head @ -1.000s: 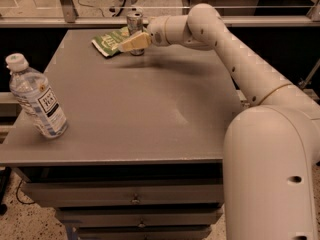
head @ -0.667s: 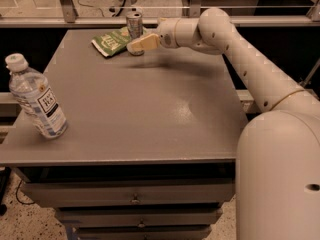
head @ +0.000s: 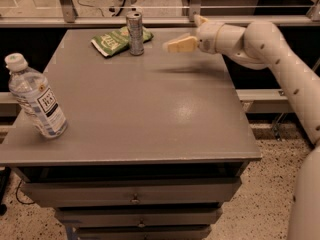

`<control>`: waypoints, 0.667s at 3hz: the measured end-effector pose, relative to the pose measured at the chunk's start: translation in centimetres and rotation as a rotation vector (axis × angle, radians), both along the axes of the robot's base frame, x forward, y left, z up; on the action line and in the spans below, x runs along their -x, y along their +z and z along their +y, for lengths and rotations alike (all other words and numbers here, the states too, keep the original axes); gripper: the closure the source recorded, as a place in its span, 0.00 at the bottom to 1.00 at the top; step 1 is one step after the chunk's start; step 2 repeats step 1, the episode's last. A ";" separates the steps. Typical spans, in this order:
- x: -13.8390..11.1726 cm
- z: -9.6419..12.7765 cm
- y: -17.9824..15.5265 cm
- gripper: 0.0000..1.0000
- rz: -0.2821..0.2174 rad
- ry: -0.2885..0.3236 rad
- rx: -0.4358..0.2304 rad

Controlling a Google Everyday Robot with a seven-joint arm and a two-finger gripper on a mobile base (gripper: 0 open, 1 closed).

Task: Move redbull can near green jalapeno chip bag

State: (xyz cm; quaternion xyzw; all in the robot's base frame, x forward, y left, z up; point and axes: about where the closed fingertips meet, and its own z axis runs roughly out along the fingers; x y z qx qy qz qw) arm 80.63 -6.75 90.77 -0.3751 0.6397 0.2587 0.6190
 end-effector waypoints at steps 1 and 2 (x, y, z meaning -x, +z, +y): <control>0.3 -1.9 0.0 0.00 -0.009 -0.022 0.004; 0.3 -1.9 0.0 0.00 -0.009 -0.022 0.004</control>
Offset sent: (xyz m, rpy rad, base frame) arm 0.0000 0.0000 0.0000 0.0000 0.0000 0.0000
